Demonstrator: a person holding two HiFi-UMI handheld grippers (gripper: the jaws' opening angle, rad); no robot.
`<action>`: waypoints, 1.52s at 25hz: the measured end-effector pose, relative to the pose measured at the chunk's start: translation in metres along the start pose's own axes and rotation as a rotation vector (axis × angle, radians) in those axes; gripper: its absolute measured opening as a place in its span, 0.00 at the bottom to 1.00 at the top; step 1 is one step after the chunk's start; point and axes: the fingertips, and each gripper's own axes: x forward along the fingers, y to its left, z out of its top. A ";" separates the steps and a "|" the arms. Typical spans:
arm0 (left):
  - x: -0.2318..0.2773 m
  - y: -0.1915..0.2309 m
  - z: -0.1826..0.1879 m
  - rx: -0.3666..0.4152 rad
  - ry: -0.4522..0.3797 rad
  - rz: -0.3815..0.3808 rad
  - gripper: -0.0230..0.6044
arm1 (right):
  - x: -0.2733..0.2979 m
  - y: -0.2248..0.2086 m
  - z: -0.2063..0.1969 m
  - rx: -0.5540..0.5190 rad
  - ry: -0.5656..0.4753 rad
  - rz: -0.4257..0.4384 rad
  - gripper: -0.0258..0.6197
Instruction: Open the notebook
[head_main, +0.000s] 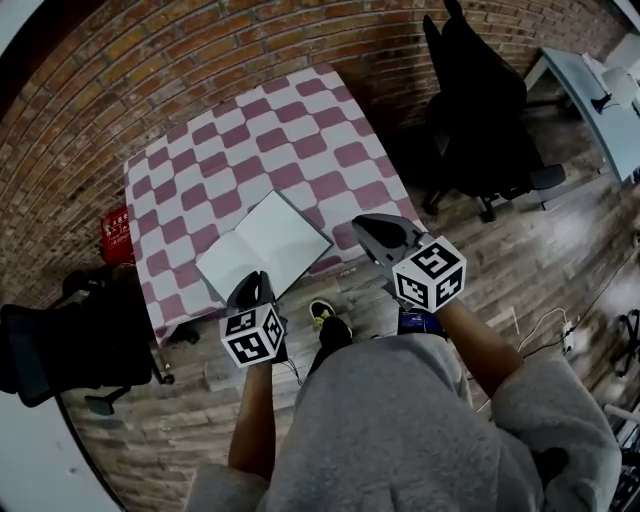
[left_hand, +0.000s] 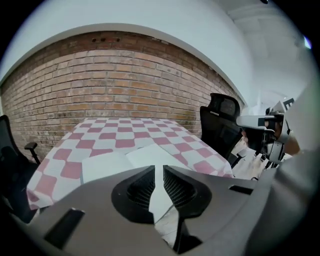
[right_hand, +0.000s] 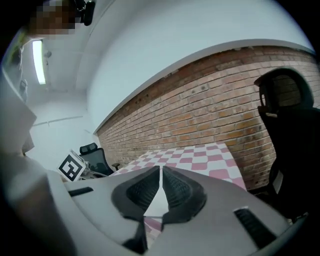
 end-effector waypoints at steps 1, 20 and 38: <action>-0.006 -0.008 0.002 0.001 -0.013 -0.002 0.10 | -0.013 -0.004 0.002 0.003 -0.012 -0.010 0.09; -0.158 -0.164 -0.010 0.048 -0.235 -0.032 0.23 | -0.198 0.025 -0.010 -0.014 -0.123 -0.030 0.09; -0.206 -0.187 -0.032 0.080 -0.265 -0.042 0.23 | -0.233 0.062 -0.026 -0.028 -0.135 -0.043 0.09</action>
